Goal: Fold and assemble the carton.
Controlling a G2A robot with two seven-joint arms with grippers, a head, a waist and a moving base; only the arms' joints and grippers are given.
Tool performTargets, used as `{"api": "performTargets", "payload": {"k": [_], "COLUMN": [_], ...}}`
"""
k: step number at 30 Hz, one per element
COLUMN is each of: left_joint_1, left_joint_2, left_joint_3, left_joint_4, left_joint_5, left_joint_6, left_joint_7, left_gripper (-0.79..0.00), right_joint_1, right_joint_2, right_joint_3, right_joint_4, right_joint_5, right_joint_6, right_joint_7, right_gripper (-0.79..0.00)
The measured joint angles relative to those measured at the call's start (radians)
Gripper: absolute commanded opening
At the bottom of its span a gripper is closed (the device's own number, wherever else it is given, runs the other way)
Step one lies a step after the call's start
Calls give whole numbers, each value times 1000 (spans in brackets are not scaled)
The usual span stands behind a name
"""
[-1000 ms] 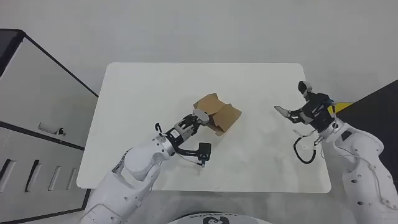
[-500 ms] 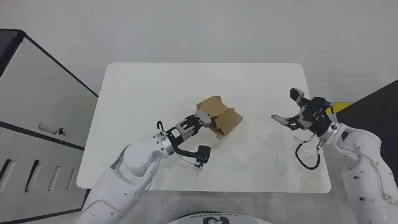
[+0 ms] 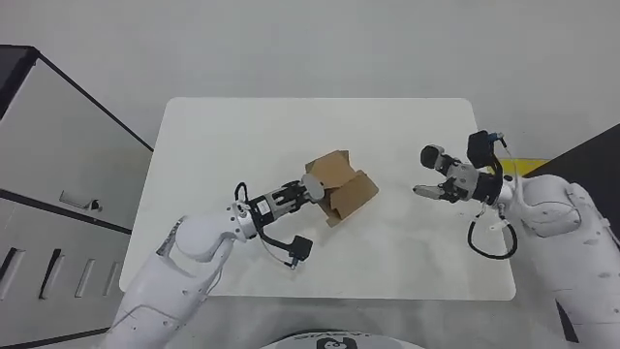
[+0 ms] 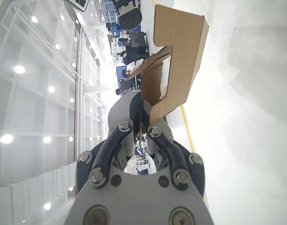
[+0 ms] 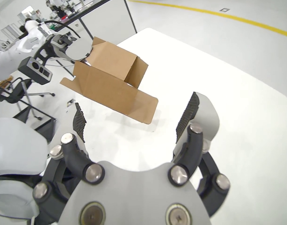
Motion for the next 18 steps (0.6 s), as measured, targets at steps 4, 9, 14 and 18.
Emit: {"api": "performTargets", "payload": {"k": [4, 9, 14, 18], "left_joint_1": [-6, -4, -27, -50], "left_joint_2": [2, 3, 6, 12], "left_joint_3": [2, 4, 15, 14], "left_joint_4": [0, 6, -3, 1], "left_joint_5": [10, 33, 14, 29], "left_joint_6": [-2, -15, 6, 36], "left_joint_7": [15, -4, 55, 121], "left_gripper": [-785, -785, -785, -785], "right_joint_1": [12, 2, 44, 96], "right_joint_2": [7, 5, 19, 44], "right_joint_3": [-5, -22, -131, -214], "right_joint_4": [13, 15, 65, 87], "right_joint_5": [123, 95, 304, 497], "right_joint_6": [0, 8, 78, 153], "right_joint_7": [77, 51, 139, 214], "right_gripper": [0, 0, 0, 0]}}
